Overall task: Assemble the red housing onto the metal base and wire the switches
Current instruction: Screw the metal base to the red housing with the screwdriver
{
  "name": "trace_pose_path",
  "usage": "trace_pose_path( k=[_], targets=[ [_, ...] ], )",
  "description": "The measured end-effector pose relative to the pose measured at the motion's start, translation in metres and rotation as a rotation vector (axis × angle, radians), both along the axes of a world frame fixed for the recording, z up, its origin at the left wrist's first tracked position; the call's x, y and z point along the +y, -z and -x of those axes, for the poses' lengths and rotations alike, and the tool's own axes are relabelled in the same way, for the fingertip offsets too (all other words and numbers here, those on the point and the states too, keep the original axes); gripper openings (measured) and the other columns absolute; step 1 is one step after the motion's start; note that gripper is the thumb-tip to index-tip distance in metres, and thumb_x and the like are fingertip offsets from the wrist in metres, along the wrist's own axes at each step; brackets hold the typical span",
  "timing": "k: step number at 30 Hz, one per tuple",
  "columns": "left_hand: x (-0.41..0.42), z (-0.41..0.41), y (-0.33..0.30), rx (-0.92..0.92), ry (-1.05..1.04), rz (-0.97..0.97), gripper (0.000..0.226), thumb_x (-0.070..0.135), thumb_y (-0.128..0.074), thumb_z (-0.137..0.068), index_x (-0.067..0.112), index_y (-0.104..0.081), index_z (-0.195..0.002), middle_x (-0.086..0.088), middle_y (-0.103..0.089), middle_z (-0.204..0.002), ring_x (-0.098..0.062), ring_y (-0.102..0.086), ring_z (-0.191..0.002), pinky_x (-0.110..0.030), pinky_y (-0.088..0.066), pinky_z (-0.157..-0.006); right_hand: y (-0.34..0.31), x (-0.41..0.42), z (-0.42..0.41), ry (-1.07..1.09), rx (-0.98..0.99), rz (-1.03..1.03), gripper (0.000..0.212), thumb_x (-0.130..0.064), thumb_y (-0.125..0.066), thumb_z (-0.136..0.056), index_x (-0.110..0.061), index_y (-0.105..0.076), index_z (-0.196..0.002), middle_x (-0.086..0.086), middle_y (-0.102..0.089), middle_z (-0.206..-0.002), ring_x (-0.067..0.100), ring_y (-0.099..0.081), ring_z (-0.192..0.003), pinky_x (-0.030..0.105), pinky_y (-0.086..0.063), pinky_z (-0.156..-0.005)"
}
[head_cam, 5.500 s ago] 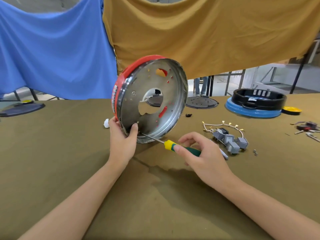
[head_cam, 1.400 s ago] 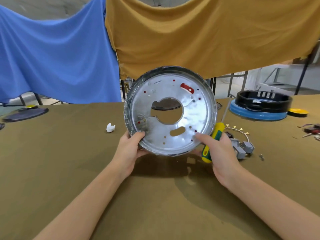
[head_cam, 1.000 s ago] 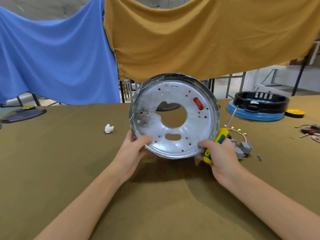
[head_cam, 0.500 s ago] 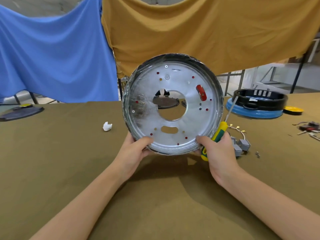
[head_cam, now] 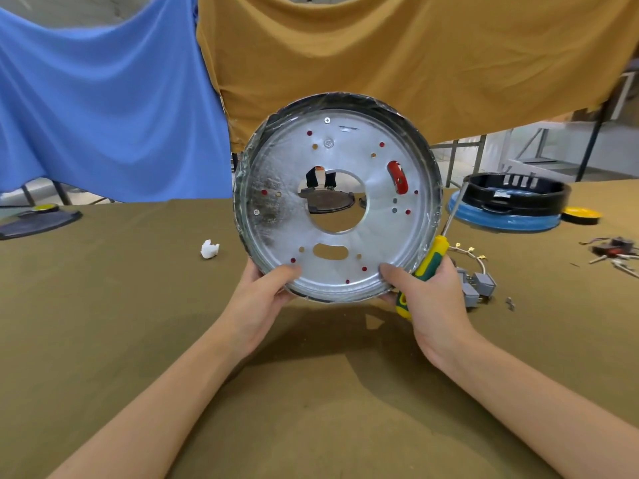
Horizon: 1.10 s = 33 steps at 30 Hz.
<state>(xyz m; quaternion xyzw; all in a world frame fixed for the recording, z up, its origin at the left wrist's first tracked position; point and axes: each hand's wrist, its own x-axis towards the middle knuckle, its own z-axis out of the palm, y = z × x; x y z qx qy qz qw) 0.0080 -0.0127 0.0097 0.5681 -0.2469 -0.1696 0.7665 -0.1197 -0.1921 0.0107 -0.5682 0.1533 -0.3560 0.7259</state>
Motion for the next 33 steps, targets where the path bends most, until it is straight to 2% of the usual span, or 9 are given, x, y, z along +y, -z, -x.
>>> trace_pose_path(
  k=[4,7,11,16,25,33],
  targets=[
    [0.0003,0.0014,0.0000,-0.015,0.008,0.000,0.049,-0.004,-0.053,-0.095,0.011,-0.049,-0.141,-0.010,-0.067,-0.131,-0.029,-0.064,-0.120,-0.055,-0.046,-0.106,0.0004,0.0010,0.0006,-0.059,-0.013,0.002,0.045,-0.002,-0.075,-0.081,-0.025,-0.056,-0.115,-0.004,-0.071,-0.111,0.015,-0.072,-0.096,0.029,-0.060,-0.068],
    [0.0011,0.0014,0.0011,-0.025,0.010,0.015,0.052,-0.002,-0.057,-0.094,0.012,-0.047,-0.143,-0.009,-0.066,-0.132,-0.029,-0.063,-0.121,-0.049,-0.049,-0.104,0.0011,0.0009,-0.0009,-0.045,-0.019,-0.025,0.040,-0.001,-0.072,-0.084,-0.024,-0.056,-0.113,-0.004,-0.073,-0.106,0.014,-0.073,-0.091,0.027,-0.059,-0.064],
    [0.0000,0.0007,0.0015,-0.060,0.017,0.023,0.064,0.010,-0.064,-0.082,0.014,-0.045,-0.143,-0.007,-0.067,-0.130,-0.026,-0.066,-0.117,-0.039,-0.058,-0.091,0.0017,0.0000,-0.0018,0.012,-0.022,-0.040,0.038,-0.003,-0.072,-0.083,-0.025,-0.057,-0.109,-0.006,-0.072,-0.100,0.008,-0.073,-0.085,0.024,-0.058,-0.060],
    [-0.0004,-0.0007,0.0023,-0.088,0.019,0.045,0.072,0.013,-0.069,-0.080,0.019,-0.041,-0.146,-0.003,-0.067,-0.130,-0.021,-0.068,-0.113,-0.028,-0.058,-0.079,0.0030,-0.0004,-0.0029,0.058,-0.013,-0.029,0.035,-0.007,-0.071,-0.085,-0.030,-0.056,-0.106,-0.008,-0.071,-0.102,0.009,-0.073,-0.086,0.025,-0.059,-0.061],
    [-0.0012,0.0015,0.0022,-0.110,0.058,0.050,0.081,0.032,-0.077,-0.076,0.024,-0.039,-0.147,0.002,-0.066,-0.133,-0.018,-0.066,-0.117,-0.028,-0.058,-0.081,0.0037,0.0006,-0.0020,0.073,-0.008,-0.017,0.038,-0.010,-0.074,-0.084,-0.029,-0.055,-0.111,-0.005,-0.070,-0.108,0.013,-0.072,-0.093,0.026,-0.059,-0.063],
    [-0.0018,0.0034,0.0036,-0.088,0.106,0.073,0.084,0.025,-0.080,-0.076,0.018,-0.038,-0.149,-0.004,-0.065,-0.134,-0.024,-0.064,-0.121,-0.030,-0.057,-0.088,0.0032,0.0015,-0.0038,0.095,0.001,-0.022,0.035,-0.012,-0.074,-0.084,-0.030,-0.054,-0.107,-0.006,-0.069,-0.106,0.006,-0.072,-0.086,0.027,-0.060,-0.064]
  ],
)
